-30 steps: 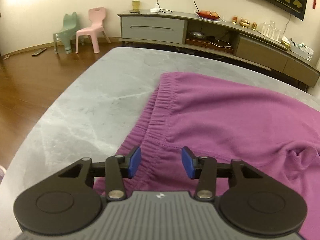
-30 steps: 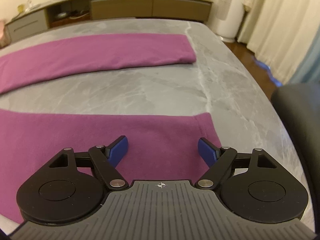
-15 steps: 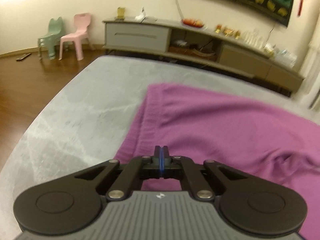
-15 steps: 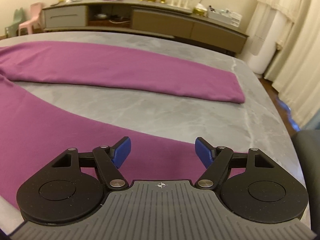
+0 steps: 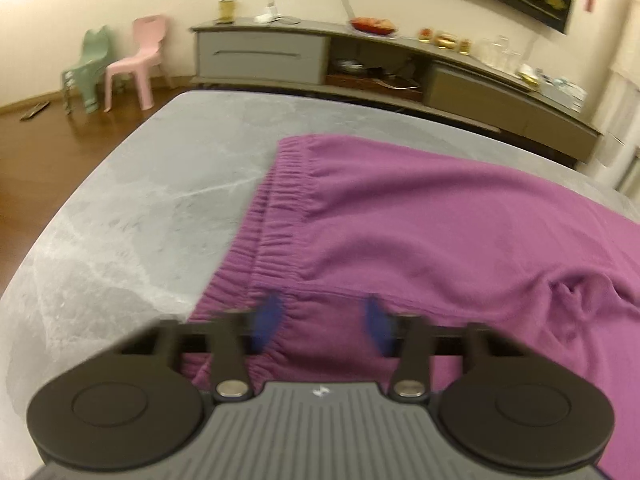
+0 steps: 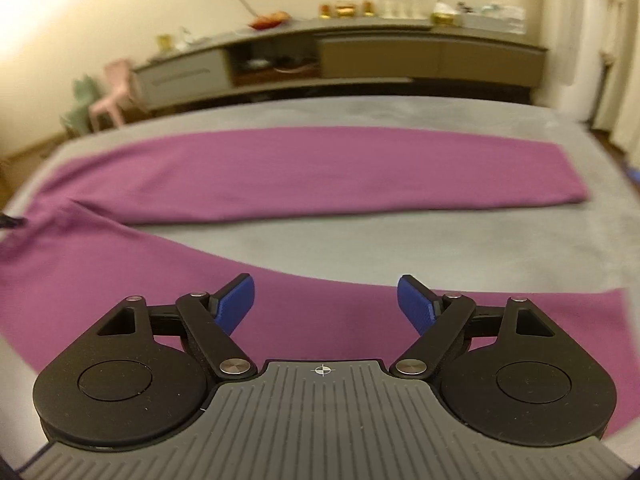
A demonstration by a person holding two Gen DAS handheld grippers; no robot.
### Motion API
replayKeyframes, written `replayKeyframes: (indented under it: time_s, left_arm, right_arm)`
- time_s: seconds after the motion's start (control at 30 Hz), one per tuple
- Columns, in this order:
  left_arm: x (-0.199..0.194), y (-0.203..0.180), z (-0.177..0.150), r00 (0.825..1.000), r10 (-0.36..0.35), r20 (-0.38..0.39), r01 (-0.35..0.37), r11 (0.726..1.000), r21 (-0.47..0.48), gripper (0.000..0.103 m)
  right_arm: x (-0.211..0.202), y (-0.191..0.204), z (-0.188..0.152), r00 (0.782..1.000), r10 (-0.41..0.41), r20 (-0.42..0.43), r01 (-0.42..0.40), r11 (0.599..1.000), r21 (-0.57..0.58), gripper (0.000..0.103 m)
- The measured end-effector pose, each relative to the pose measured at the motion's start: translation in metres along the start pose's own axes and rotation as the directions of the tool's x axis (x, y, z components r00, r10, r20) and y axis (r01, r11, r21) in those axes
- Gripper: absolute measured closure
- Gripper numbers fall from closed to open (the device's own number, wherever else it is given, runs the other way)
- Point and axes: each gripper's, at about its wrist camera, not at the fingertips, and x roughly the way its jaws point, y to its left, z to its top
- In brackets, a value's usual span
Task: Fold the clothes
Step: 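Grasp the waistband with the left gripper while the right gripper grasps beside it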
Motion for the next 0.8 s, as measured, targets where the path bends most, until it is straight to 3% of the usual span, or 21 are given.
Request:
replayKeyframes:
  time_s: [0.13,0.33,0.43,0.57,0.7,0.8]
  left_arm:
    - [-0.004,-0.005,-0.002,0.999,-0.012,0.032,0.012,1.000,0.022,0.103]
    - [-0.015,0.004,-0.002,0.997,-0.029,0.078,0.030,0.999,-0.015,0.103]
    - [-0.025,0.015,-0.005,0.996,-0.015,0.092,0.014,1.000,0.007,0.099]
    - [-0.032,0.025,-0.025,0.997,-0.004,0.081,-0.003,0.996,0.085,0.089]
    - [-0.028,0.038,-0.031,0.997,-0.026,0.073,0.021,0.997,0.075,0.089]
    - [-0.025,0.043,-0.033,0.995,-0.053,0.080,0.047,0.996,0.074,0.088]
  right_arm:
    - [0.016,0.097,0.023,0.985,0.174,-0.004,-0.174,0.983,-0.061,0.025]
    - [0.092,0.309,0.086,0.929,0.358,-0.092,-0.370,0.897,-0.241,0.014]
    - [0.147,0.407,0.103,0.925,0.335,-0.179,-0.375,0.879,-0.294,0.014]
    - [0.212,0.489,0.106,0.915,0.263,-0.307,-0.359,0.877,-0.319,0.014]
    - [0.254,0.534,0.097,0.916,0.200,-0.347,-0.314,0.897,-0.312,0.016]
    - [0.278,0.546,0.092,0.921,0.126,-0.369,-0.250,0.917,-0.310,0.016]
